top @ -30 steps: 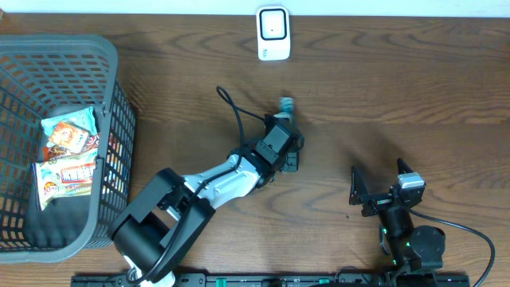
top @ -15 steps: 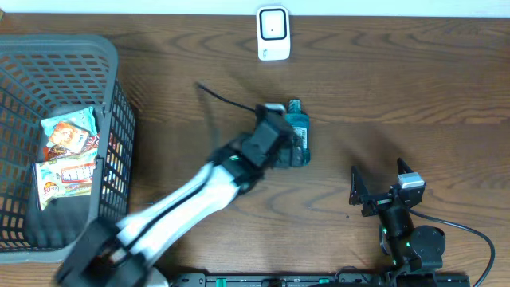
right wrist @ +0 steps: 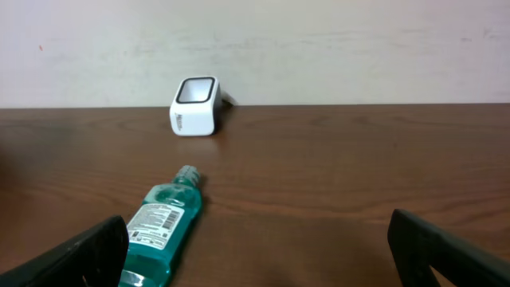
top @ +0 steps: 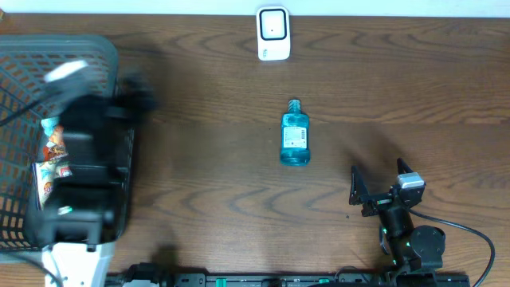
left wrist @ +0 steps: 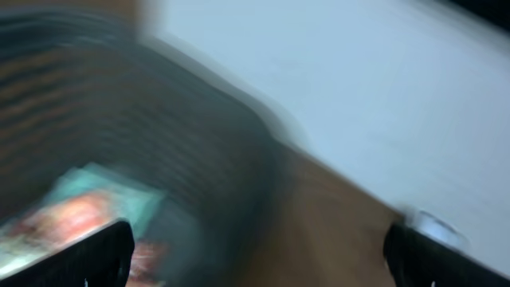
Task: Scan the item barcode
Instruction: 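Reach into the basket and grasp the yellow wipes packet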
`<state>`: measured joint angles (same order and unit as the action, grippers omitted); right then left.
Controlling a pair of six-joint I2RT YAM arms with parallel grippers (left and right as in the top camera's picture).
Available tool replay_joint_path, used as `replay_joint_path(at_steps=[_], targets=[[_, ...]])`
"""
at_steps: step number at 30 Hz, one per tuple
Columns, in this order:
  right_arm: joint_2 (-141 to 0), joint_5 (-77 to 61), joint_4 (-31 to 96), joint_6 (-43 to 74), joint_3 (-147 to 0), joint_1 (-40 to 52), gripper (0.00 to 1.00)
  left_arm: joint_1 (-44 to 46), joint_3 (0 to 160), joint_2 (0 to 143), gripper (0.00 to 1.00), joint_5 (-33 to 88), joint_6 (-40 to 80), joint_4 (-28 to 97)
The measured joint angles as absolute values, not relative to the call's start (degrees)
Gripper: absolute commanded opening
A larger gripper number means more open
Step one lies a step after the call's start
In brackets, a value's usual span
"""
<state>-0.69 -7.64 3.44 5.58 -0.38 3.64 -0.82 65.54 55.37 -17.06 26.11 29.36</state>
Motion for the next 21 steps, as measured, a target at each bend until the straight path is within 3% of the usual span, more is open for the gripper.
replay_joint_path(at_steps=[4,9,14,21], targets=[[-0.7,-7.7,3.5,5.6,-0.4,3.6,0.99,-16.4,65.6,57.7,1.0,-17.2,36.4,41.5],[-0.7,-7.6,3.5,5.6,-0.4,3.8,0.99,-29.8,64.2,66.7,1.0,-9.8,43.8,46.1],[-0.7,-7.6,3.5,5.6,-0.4,3.8,0.99,-34.7,62.6,80.2,1.0,-1.3,46.4,48.5],[-0.7,-7.6,3.5,5.6,-0.4,3.8,0.99,-34.9,62.1,93.4,1.0,1.6,46.8,45.6]])
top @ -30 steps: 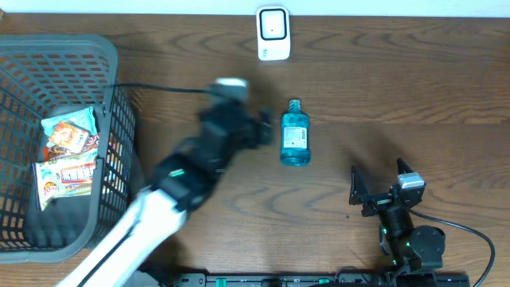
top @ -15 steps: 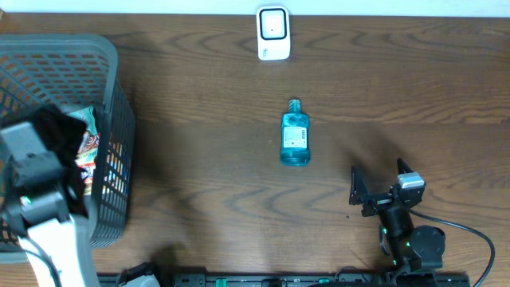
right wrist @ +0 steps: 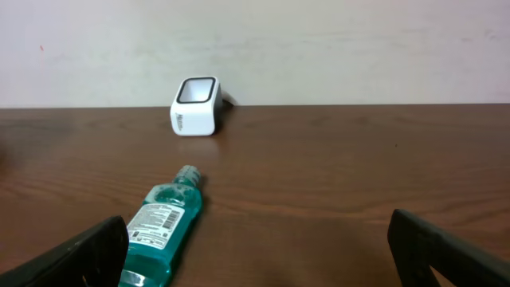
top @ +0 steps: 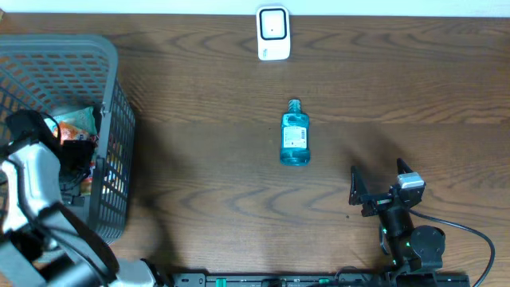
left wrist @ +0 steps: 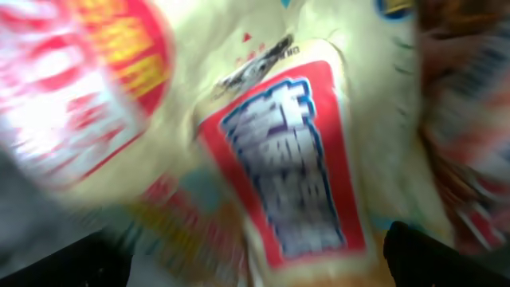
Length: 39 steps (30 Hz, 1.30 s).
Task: Scan the item barcode
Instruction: 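Reach into the basket and grasp the yellow wipes packet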
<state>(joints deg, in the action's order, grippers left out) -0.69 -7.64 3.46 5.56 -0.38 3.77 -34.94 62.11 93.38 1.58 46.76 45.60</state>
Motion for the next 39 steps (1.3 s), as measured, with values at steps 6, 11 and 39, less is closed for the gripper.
replay_joint_path(at_steps=[6,11,39], targets=[[-0.7,-7.6,3.5,5.6,-0.4,3.8,0.99,-35.0,62.1,99.5,0.68,2.5,46.3,42.2],[-0.7,-7.6,3.5,5.6,-0.4,3.8,0.99,-35.0,62.9,100.7,0.07,2.4,43.3,42.0],[-0.7,-7.6,3.5,5.6,-0.4,3.8,0.99,-15.5,71.4,47.8,0.07,27.3,33.3,28.1]])
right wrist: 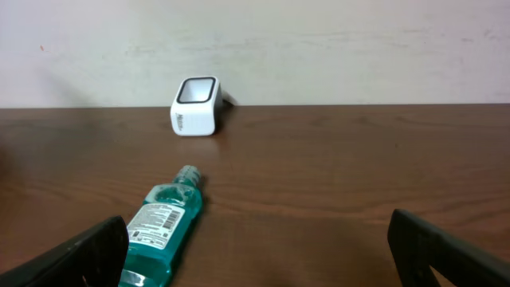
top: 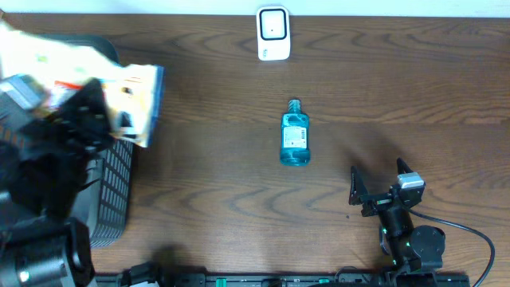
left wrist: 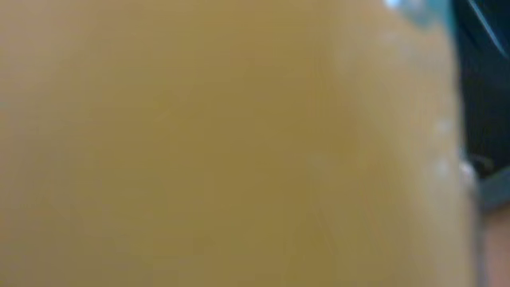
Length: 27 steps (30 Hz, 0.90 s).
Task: Scan the item barcode
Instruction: 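Reach into the basket and grasp the yellow wipes packet, then place the yellow packet on the table left of the bottle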
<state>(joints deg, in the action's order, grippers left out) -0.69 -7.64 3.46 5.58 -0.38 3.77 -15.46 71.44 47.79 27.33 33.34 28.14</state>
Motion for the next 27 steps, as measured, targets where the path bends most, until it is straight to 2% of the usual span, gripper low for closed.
replay_joint_path(at_steps=[7,11,17,25,26,27], targets=[[-0.7,-7.6,3.4,5.6,-0.4,3.8,0.99,9.5,71.4,57.3,0.08,27.3,21.1,28.7],[-0.7,-7.6,3.5,5.6,-0.4,3.8,0.99,19.2,71.3,67.7,0.08,18.0,17.1,31.4],[-0.7,-7.6,3.5,5.6,-0.4,3.8,0.99,23.3,71.3,84.4,0.08,10.1,17.0,31.4],[-0.7,-7.6,3.5,5.6,-0.4,3.8,0.99,25.8,71.3,101.5,0.08,8.3,22.8,26.5],[-0.7,-7.6,3.5,5.6,-0.4,3.8,0.99,26.3,71.3,102.9,0.17,8.2,23.6,26.2],[-0.7,-7.6,3.5,5.6,-0.4,3.8,0.99,26.7,71.3,104.0,0.34,8.3,23.9,25.8]])
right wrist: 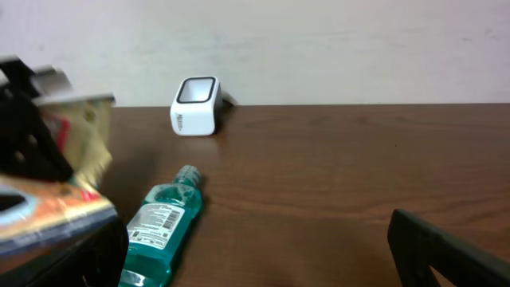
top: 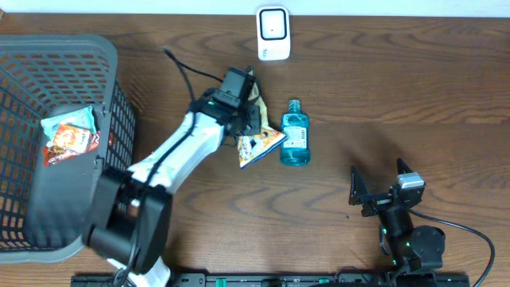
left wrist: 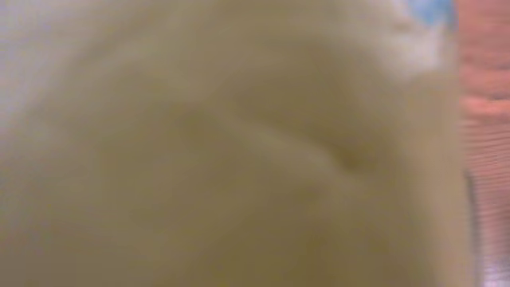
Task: Scan the item barcode
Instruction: 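Place the yellow packet on the table left of the bottle, then reach the left gripper back into the basket toward the red packet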
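Note:
My left gripper (top: 245,118) is shut on a yellow and red snack bag (top: 259,143), held mid-table just left of the teal mouthwash bottle (top: 295,140). The bag's surface (left wrist: 239,159) fills the left wrist view as a yellowish blur, hiding the fingers there. The white barcode scanner (top: 272,33) stands at the table's far edge, a little beyond the bag. From the right wrist, the scanner (right wrist: 195,106), the bottle (right wrist: 164,223) and the bag (right wrist: 60,199) all show. My right gripper (top: 381,188) rests open and holds nothing at the near right.
A grey mesh basket (top: 107,96) stands at the left with more snack packets (top: 70,137) inside. The left arm's cable arcs over the table between basket and scanner. The table's far edge meets a pale wall (right wrist: 319,48).
My left gripper, holding the snack bag, has gone from above the basket's right rim to mid-table beside the teal bottle, below the scanner. The right arm has not moved.
My left arm was first over the basket in blur. Then it was down inside the basket among the snack packets. Later it held a snack bag up above the basket's rim, and now holds it near the bottle and scanner. The right arm stayed still throughout.

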`<state>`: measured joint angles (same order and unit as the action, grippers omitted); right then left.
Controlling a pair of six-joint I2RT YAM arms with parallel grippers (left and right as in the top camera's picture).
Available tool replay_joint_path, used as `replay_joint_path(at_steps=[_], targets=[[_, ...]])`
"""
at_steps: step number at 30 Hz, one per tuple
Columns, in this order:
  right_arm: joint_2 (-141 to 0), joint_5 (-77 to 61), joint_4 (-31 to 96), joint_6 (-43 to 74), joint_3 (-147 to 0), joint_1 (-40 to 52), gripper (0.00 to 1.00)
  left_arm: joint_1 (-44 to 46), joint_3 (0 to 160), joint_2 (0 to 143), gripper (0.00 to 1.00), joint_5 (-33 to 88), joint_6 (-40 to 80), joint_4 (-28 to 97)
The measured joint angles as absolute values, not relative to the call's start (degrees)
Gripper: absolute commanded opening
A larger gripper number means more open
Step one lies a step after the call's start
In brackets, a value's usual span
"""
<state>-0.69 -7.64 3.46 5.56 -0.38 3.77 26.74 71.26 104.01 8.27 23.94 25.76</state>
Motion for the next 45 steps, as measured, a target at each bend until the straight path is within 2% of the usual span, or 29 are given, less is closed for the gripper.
replay_joint_path(at_steps=[1,2,3,4,7,12,16,22,25,28,31,36,40,45], targets=[[-0.7,-7.6,3.5,5.6,-0.4,3.8,0.99,27.1,71.2,104.7,0.45,8.4,24.2,25.3],[-0.7,-7.6,3.5,5.6,-0.4,3.8,0.99,27.4,71.2,105.2,0.64,8.6,24.6,25.0],[-0.7,-7.6,3.5,5.6,-0.4,3.8,0.99,27.7,71.2,105.2,0.77,8.6,25.0,25.0],[-0.7,-7.6,3.5,5.6,-0.4,3.8,0.99,27.9,71.2,104.9,0.86,8.6,25.3,25.3],[-0.7,-7.6,3.5,5.6,-0.4,3.8,0.99,27.7,72.0,102.2,0.96,8.7,25.2,28.6],[-0.7,-7.6,3.5,5.6,-0.4,3.8,0.99,27.3,79.1,92.5,0.98,8.1,22.4,34.9],[-0.7,-7.6,3.5,5.6,-0.4,3.8,0.99,26.0,86.0,80.7,0.99,2.1,18.8,34.7],[-0.7,-7.6,3.5,5.6,-0.4,3.8,0.99,20.5,88.4,66.3,0.99,-22.2,16.6,35.0],[-0.7,-7.6,3.4,5.6,-0.4,3.8,0.99,13.8,88.6,64.5,0.99,-33.4,18.9,39.7],[-0.7,-7.6,3.5,5.6,-0.4,3.8,0.99,4.6,88.3,66.0,1.0,-37.8,25.0,47.2],[-0.7,-7.6,3.4,5.6,-0.4,3.8,0.99,-5.1,87.9,69.3,1.0,-35.9,31.5,53.0],[-0.7,-7.6,3.4,5.6,-0.4,3.8,0.99,-19.2,87.7,77.0,1.0,-26.2,37.1,56.7],[-0.7,-7.6,3.5,5.6,-0.4,3.8,0.99,-24.8,87.7,83.9,0.98,-20.9,38.7,57.2],[-0.7,-7.6,3.5,5.6,-0.4,3.8,0.99,-26.8,87.7,93.2,0.98,-18.2,39.2,57.2]])
